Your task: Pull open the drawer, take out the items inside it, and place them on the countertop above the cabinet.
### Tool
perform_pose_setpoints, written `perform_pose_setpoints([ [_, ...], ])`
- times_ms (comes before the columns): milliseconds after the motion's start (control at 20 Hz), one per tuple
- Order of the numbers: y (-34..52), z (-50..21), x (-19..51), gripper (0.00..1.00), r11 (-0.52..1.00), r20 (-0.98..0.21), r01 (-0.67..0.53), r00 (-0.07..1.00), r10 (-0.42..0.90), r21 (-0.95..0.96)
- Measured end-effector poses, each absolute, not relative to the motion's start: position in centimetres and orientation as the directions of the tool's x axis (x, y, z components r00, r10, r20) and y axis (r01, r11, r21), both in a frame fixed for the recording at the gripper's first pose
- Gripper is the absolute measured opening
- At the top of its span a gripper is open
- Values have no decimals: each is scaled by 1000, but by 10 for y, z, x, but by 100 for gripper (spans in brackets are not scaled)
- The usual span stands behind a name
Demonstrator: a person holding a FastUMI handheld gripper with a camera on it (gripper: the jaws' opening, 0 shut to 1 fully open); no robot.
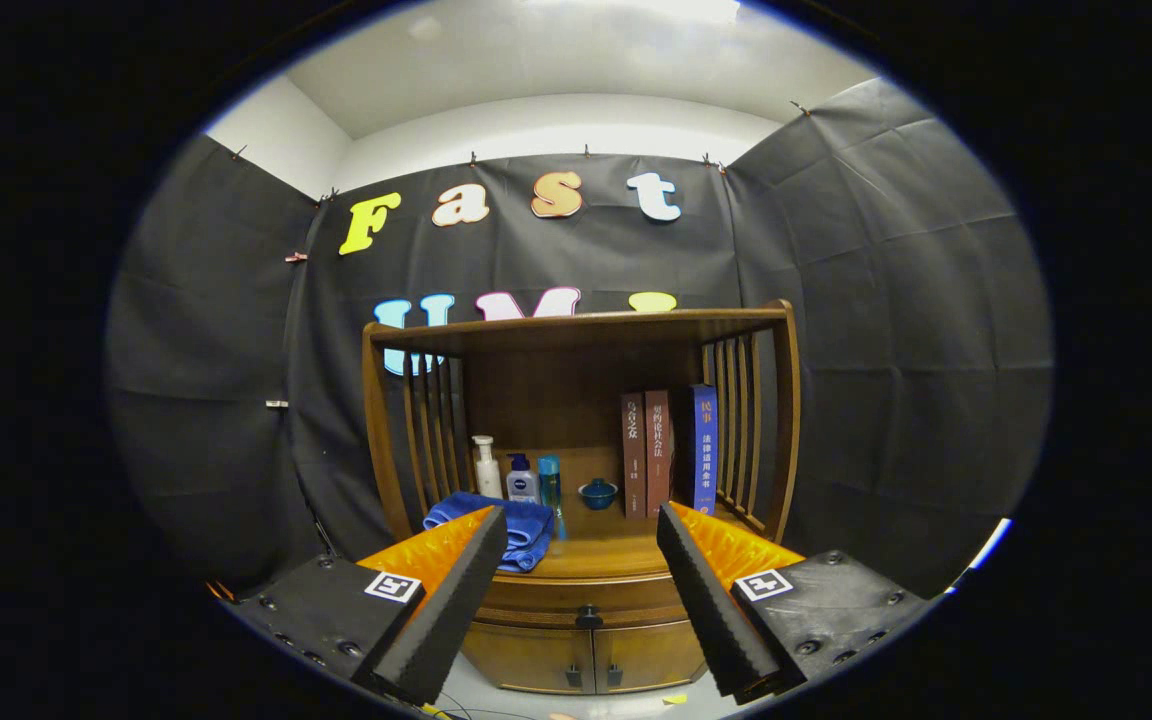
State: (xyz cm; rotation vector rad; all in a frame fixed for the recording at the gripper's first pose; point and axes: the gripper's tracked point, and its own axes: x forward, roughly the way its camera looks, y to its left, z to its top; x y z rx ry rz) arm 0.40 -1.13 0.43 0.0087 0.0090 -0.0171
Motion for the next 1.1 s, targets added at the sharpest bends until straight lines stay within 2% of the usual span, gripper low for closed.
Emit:
perform_pose_setpoints([
  [650,-7,-130,82,99,1000,-163,-8,986,12,26],
  [1100,-16,-220,130,98,999,-240,22,971,-12,41],
])
